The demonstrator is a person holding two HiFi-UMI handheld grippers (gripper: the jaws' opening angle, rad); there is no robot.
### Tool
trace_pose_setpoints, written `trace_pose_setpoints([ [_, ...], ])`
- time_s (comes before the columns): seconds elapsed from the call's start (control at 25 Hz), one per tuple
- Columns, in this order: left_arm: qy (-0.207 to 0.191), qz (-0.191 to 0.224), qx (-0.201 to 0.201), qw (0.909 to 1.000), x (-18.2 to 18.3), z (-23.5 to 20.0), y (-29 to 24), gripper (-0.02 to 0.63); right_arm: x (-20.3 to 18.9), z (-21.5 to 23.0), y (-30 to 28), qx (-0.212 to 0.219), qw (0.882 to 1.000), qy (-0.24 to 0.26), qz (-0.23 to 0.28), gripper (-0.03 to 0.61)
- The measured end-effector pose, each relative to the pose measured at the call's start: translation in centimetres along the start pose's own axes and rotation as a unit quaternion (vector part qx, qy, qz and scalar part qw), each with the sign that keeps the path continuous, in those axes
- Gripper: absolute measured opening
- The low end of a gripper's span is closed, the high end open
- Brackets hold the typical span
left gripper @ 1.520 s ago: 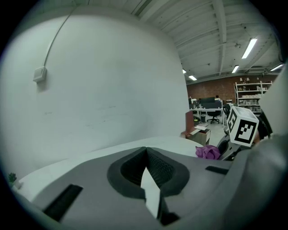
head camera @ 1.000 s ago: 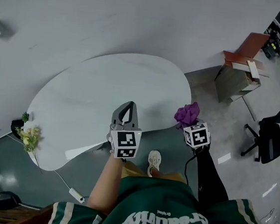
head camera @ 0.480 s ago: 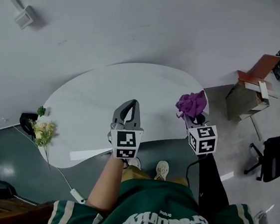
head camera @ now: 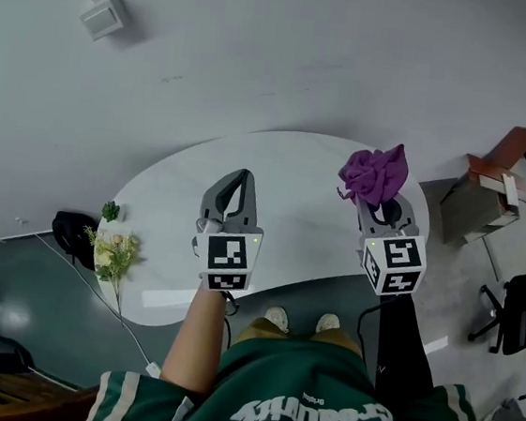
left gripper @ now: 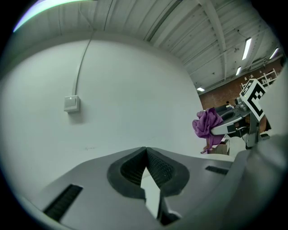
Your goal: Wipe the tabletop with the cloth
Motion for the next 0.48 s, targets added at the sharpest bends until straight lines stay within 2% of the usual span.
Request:
trace_pose_setpoints([
  [0.28,0.009,0.041,-0.004,0.9991,1.0,-5.6,2.0,0.002,2.7,-5.2,-1.4,-0.018,0.999,0.011,0.025,0.106],
  [0.48,0.017,0.050,-0.009,0.9986,0.9,-6.8,2.7,0.002,3.3,-6.8,-1.6,-0.028,0.999,0.019,0.025,0.101],
])
Point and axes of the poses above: the fingertips, and each gripper's own axes: y backward along the fingers, z to its right, x out of its top, the point moved 7 cm from there along y, backward along the fingers, and after that the axes turned 1 degree about x, right-handed, at the moved point
